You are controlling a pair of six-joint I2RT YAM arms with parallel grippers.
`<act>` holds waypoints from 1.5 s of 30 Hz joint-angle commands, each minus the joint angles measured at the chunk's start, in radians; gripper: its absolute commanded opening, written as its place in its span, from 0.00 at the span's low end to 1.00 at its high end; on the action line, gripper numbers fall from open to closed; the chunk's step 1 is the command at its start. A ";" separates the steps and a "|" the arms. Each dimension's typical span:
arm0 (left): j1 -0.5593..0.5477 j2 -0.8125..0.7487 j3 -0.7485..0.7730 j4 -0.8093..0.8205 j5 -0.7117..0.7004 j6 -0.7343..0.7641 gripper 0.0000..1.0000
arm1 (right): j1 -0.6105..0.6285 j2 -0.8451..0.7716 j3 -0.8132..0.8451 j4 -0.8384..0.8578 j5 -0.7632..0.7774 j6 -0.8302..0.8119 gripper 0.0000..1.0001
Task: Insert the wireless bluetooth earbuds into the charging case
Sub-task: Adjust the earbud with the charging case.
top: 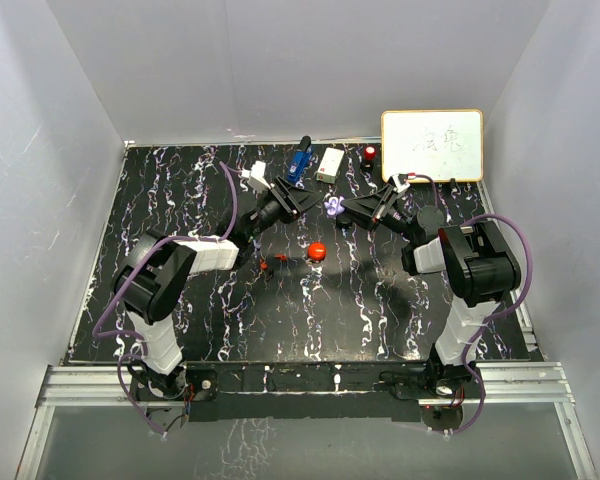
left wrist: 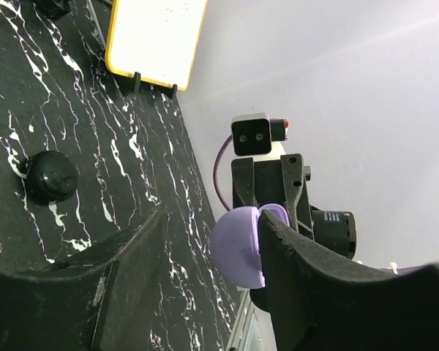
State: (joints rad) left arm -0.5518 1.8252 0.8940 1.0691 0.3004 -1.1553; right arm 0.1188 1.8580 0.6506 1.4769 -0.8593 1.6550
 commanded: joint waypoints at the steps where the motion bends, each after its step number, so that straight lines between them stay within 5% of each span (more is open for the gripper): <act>1: -0.007 0.002 0.030 0.026 0.028 -0.005 0.51 | 0.008 -0.012 0.022 0.341 0.011 -0.001 0.00; 45: -0.042 -0.088 -0.033 -0.027 -0.035 0.016 0.51 | 0.009 0.019 0.043 0.341 0.041 0.005 0.00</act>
State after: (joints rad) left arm -0.5865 1.8084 0.8688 1.0405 0.2771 -1.1545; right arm 0.1242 1.8671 0.6590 1.4769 -0.8356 1.6554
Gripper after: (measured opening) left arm 0.509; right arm 0.219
